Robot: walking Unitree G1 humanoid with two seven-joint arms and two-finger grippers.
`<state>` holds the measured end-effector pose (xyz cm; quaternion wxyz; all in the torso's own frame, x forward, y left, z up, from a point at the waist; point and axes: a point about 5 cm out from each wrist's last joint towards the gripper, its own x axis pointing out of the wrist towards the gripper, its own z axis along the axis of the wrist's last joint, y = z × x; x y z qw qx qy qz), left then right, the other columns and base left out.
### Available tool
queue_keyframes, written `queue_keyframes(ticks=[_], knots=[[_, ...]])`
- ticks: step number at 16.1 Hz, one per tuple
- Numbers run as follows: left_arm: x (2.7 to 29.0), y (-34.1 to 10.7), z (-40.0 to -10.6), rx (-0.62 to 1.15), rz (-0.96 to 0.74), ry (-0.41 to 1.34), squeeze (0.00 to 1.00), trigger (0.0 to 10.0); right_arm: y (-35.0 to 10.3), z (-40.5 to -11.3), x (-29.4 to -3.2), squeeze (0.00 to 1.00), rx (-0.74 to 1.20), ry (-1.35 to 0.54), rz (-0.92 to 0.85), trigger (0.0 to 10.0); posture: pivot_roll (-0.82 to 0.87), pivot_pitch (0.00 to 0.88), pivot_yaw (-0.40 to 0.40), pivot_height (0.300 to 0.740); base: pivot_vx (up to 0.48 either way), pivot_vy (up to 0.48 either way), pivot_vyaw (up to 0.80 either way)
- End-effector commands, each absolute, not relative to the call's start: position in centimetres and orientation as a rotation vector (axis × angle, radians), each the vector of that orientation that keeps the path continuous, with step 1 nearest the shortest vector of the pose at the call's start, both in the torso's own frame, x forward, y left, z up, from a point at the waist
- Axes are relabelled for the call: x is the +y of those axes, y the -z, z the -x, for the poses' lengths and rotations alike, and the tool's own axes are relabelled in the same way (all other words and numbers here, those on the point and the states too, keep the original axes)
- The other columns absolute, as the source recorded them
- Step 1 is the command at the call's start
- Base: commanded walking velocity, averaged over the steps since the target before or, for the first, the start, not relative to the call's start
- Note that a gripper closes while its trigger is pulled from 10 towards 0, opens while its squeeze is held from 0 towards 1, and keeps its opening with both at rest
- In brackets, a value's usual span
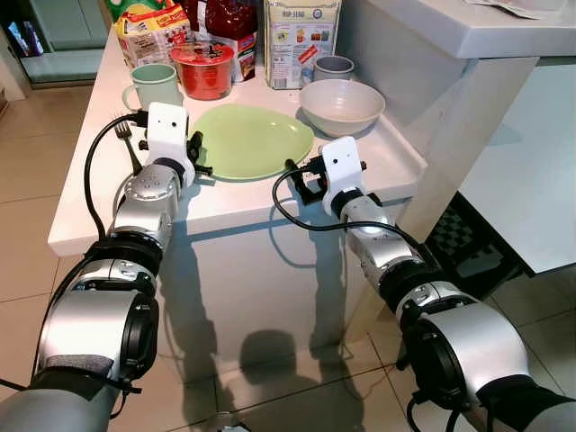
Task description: Setting the table
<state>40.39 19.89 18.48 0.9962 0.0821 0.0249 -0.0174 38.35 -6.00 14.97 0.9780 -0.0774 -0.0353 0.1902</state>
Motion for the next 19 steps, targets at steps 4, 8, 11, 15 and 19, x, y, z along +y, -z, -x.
queue_keyframes(ticks=[4, 8, 11, 15, 19], knots=[[19.84, -18.48, -40.39, 0.054, -0.183, 0.048, 0.00, 10.0, -15.37, -38.56, -6.20, 0.00, -0.079, -0.372, 0.158, 10.0, 0.12, 0.000, -0.009, 0.740, 0.000, 0.000, 0.00], [19.96, -18.69, -40.41, 0.044, -0.188, 0.045, 0.00, 10.0, -15.25, -38.52, -6.25, 0.00, -0.076, -0.370, 0.157, 10.0, 0.12, 0.000, -0.009, 0.740, 0.000, 0.000, 0.00], [19.91, -18.47, -40.36, 0.050, -0.190, 0.042, 0.00, 10.0, -15.20, -38.51, -6.29, 0.00, -0.075, -0.370, 0.160, 10.0, 0.12, 0.000, -0.009, 0.740, 0.104, 0.000, 0.00], [19.86, -18.49, -40.34, 0.042, -0.205, 0.041, 0.00, 10.0, -15.10, -38.47, -6.30, 0.00, -0.072, -0.371, 0.162, 10.0, 0.12, 0.000, -0.012, 0.740, 0.480, 0.000, 0.00], [19.82, -18.48, -40.34, 0.041, -0.205, 0.038, 0.00, 10.0, -15.03, -38.46, -6.32, 0.00, -0.070, -0.371, 0.163, 10.0, 0.12, 0.000, -0.012, 0.740, 0.474, 0.000, 0.00]])
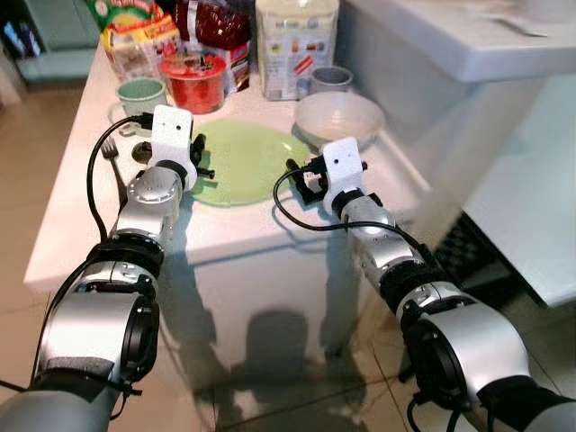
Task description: Setting the table
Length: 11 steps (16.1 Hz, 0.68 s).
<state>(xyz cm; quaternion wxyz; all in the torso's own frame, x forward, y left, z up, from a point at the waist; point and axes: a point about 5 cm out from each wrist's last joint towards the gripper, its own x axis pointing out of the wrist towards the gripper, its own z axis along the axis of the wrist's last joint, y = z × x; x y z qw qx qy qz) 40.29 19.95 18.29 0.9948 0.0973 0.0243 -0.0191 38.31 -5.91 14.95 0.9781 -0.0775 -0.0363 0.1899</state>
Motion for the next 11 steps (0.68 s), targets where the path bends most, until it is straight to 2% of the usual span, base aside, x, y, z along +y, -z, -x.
queue_keyframes(ticks=[1, 11], knots=[[19.81, -18.54, -40.34, 0.035, -0.205, 0.036, 0.00, 10.0, -15.01, -38.46, -6.33, 0.00, -0.069, -0.371, 0.163, 10.0, 0.12, 0.000, -0.012, 0.740, 0.431, 0.000, 0.00], [19.68, -18.57, -40.37, 0.027, -0.197, 0.027, 0.00, 10.0, -15.06, -38.48, -6.42, 0.00, -0.072, -0.371, 0.165, 10.0, 0.12, 0.000, -0.011, 0.740, 0.000, 0.000, 0.00]])
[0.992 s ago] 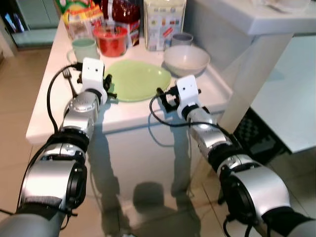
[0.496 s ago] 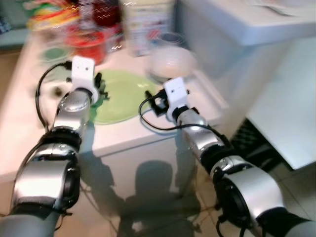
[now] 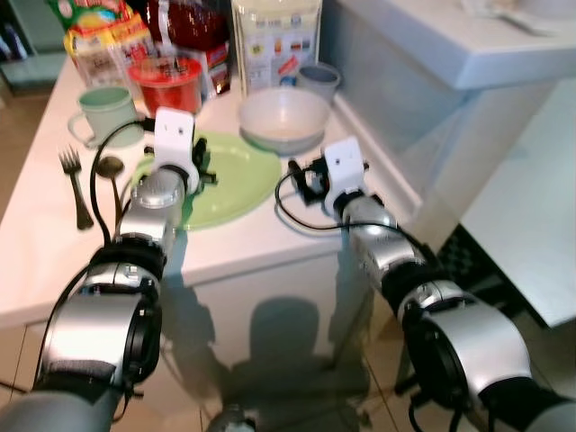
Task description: Setting the table
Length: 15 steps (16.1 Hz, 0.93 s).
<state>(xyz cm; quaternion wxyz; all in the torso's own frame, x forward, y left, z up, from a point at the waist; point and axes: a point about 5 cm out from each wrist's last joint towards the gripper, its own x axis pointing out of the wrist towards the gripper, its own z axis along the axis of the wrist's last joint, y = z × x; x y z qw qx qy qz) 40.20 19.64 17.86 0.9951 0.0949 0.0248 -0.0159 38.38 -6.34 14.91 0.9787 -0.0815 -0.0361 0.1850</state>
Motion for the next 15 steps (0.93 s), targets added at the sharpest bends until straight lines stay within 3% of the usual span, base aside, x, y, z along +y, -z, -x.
queue_keyframes(ticks=[1, 6, 15], knots=[[19.7, -18.6, -40.4, 0.025, -0.201, 0.027, 0.00, 10.0, -15.1, -38.5, -6.4, 0.00, -0.073, -0.372, 0.165, 10.0, 0.12, 0.000, -0.013, 0.740, 0.000, 0.000, 0.00], [19.6, -18.0, -40.2, 0.043, -0.253, 0.026, 0.00, 10.0, -15.1, -38.5, -6.5, 0.00, -0.074, -0.371, 0.168, 10.0, 0.11, 0.000, -0.018, 0.740, 0.000, 0.000, 0.00], [21.2, -21.9, -39.9, -0.073, -0.311, 0.019, 0.00, 10.0, -14.9, -38.5, -6.6, 0.00, -0.066, -0.366, 0.166, 10.0, 0.13, 0.000, -0.015, 0.740, 0.000, 0.000, 0.00]])
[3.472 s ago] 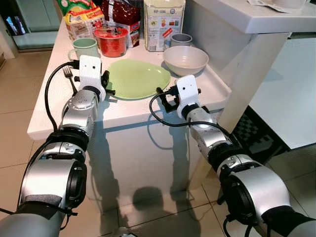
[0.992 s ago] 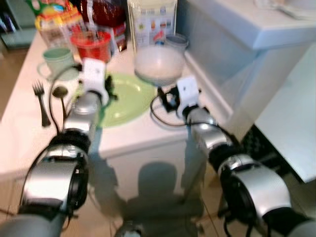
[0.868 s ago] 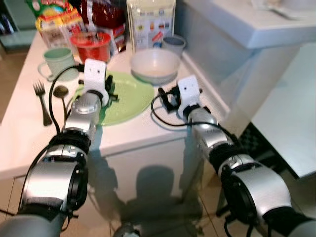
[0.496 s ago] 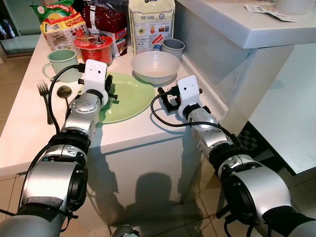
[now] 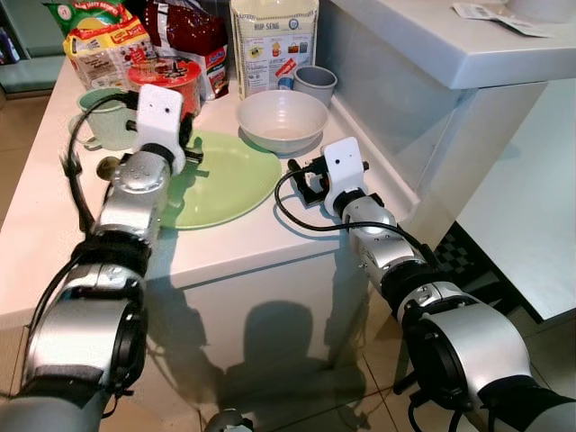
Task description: Setting the table
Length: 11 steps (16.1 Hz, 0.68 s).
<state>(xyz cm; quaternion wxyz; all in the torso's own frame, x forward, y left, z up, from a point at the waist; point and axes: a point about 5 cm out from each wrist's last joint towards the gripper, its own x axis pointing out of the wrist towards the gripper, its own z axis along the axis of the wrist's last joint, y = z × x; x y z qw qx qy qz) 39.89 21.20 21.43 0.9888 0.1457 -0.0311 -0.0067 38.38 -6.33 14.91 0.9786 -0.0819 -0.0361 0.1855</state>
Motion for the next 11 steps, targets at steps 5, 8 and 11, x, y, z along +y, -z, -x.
queue_keyframes(ticks=[5, 8, 11], knots=[[21.9, -22.8, -38.8, -0.083, -0.350, 0.069, 0.00, 10.0, -15.1, -38.5, -6.4, 0.00, -0.071, -0.367, 0.159, 10.0, 0.14, 0.000, -0.020, 0.740, 0.000, 0.000, 0.00], [22.6, -22.3, -37.3, -0.051, -0.383, 0.095, 0.00, 10.0, -15.4, -38.7, -6.7, 0.00, -0.078, -0.363, 0.157, 10.0, 0.14, 0.000, -0.028, 0.740, 0.000, 0.000, 0.00], [22.7, -21.8, -36.3, -0.029, -0.392, 0.126, 0.00, 10.0, -15.9, -38.9, -6.9, 0.00, -0.088, -0.357, 0.160, 10.0, 0.14, 0.000, -0.030, 0.740, 0.000, 0.000, 0.00]])
